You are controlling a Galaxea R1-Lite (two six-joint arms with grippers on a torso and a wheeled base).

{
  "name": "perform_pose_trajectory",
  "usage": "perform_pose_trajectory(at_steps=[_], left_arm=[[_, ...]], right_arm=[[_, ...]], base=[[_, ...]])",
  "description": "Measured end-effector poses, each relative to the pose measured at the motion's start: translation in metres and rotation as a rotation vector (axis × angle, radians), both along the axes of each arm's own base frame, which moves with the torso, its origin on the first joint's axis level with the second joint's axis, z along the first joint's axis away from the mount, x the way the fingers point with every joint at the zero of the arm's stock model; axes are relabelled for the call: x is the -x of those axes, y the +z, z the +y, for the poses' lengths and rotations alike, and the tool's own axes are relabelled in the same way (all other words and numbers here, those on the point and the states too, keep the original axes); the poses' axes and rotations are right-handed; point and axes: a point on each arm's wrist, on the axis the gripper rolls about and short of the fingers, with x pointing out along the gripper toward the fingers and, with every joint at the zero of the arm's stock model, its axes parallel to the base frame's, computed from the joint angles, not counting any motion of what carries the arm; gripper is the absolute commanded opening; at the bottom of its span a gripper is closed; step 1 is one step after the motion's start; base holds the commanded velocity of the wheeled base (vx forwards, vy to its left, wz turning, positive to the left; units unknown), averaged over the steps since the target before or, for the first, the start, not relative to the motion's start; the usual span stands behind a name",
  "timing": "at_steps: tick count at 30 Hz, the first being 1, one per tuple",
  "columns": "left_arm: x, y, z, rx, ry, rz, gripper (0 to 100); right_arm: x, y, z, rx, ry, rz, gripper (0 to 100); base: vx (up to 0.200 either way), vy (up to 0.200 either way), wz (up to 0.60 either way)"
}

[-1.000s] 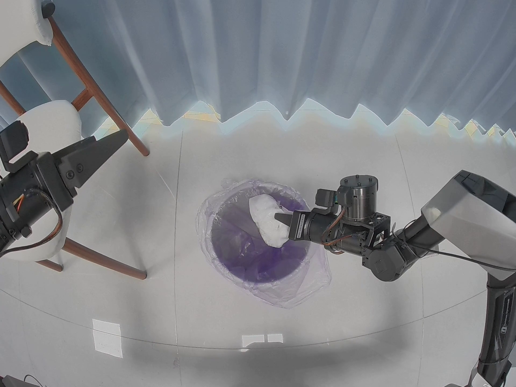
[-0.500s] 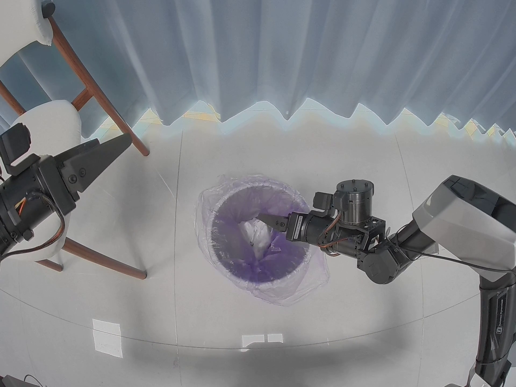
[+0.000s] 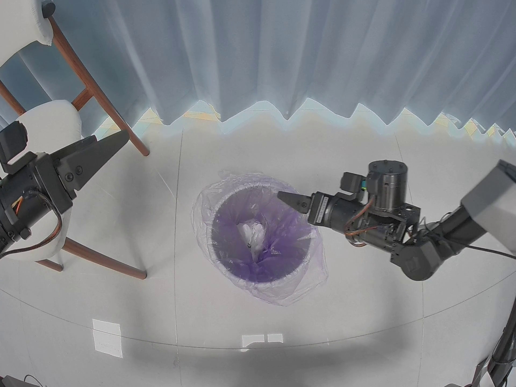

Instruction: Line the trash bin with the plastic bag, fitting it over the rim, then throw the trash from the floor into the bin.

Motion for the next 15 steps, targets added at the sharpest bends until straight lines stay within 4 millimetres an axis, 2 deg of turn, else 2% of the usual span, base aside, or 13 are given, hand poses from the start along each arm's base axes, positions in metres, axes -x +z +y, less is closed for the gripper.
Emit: perform_pose_trajectory(at_steps=[9, 15], left_arm=[[0.012, 0.003, 0.004, -0.054, 0.036, -0.069, 100], [0.025, 0.006, 0.011, -0.058, 0.125, -0.113, 100]], right_arm=[[0.067, 0.043, -0.064, 0.042, -0.149, -0.071, 100], [0.117, 0.074, -0.127, 0.072, -0.288, -0.153, 100]], base=[[0.000, 0.000, 0.00], [0.000, 0.000, 0.00]])
